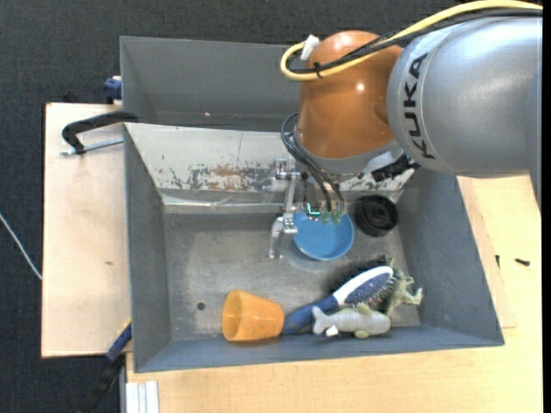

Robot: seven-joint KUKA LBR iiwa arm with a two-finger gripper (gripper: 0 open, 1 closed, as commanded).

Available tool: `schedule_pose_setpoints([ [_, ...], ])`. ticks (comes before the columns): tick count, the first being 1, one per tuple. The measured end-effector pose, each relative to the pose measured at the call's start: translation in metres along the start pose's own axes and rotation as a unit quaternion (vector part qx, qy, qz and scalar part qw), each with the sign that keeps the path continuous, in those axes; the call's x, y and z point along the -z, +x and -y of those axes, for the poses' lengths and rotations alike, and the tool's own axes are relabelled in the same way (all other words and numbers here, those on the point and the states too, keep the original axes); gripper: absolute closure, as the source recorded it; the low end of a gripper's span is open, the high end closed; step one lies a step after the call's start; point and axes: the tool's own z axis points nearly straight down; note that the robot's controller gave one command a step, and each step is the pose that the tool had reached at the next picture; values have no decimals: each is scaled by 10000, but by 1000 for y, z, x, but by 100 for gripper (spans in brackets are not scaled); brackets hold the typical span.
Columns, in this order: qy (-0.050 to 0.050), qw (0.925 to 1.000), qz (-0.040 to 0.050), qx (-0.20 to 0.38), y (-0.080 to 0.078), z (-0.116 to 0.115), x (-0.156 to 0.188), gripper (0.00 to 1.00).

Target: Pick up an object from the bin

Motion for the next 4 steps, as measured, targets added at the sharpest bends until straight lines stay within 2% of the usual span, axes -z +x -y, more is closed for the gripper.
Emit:
schedule_pose_setpoints([
  [1, 19, 9981, 10, 608, 9, 81, -47, 0],
  [2, 10, 9957, 52, 924, -19, 141, -126, 0],
  [3, -1, 9954, 21, 958, -18, 137, -120, 100],
  [4, 15, 9940, 99, 1093, -12, 145, 10, 100],
])
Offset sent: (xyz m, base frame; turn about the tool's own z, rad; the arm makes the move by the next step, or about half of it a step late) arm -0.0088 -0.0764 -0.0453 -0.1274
